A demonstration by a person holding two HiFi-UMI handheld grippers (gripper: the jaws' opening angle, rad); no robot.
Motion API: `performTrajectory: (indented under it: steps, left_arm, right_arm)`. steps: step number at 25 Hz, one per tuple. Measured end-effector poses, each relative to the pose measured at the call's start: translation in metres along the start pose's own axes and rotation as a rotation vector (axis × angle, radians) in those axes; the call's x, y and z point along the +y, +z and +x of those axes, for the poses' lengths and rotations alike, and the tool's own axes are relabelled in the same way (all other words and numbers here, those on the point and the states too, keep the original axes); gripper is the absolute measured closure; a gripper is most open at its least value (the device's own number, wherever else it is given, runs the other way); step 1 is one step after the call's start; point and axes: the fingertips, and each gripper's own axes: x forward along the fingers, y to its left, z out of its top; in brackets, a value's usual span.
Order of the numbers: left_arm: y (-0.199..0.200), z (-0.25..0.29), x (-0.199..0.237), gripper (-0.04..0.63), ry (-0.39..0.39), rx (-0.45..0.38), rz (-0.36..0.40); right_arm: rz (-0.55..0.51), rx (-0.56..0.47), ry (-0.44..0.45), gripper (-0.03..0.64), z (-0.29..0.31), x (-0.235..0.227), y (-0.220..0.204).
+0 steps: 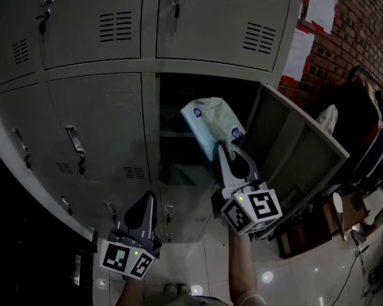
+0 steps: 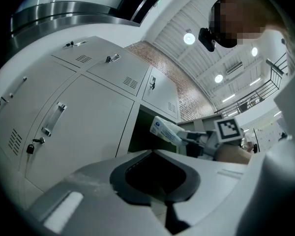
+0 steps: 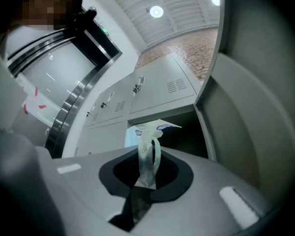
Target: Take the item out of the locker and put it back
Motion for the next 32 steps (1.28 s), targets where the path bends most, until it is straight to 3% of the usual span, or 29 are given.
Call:
performTrajectory:
  steps: [7,13,21,24,32]
  left_arm:
    - [0.001,0.010,0.027,0.592,0.047,-0.018,0.002]
    - [0.002,0.016,0.049,0.592,0.085,-0.022,0.007]
    - [-0.003,0.026,0.047,0.592,0.061,-0.012,-0.006]
    - [-0.005,0.025,0.045,0.592,0.057,-0.003,-0.004]
    - [0.000,0.022,0.040,0.591,0.052,-0.010,0.001]
  right_arm:
    - [-0.105,0.216,-0.064,0.584,0.110,-0.055,-0.041]
    - [-0.218,0.312,-0.081,0.584,0.141,-0.067,-0.060]
    - [-0.229,0.345,-0.095,0.571,0.148,-0.078,-0.073]
    - [-0.199,0.345,-0.096,0.412,0.147,-0.081,-0.075]
    - [-0.187,0.285,-0.097,0.402,0.136,-0.073,-0.055]
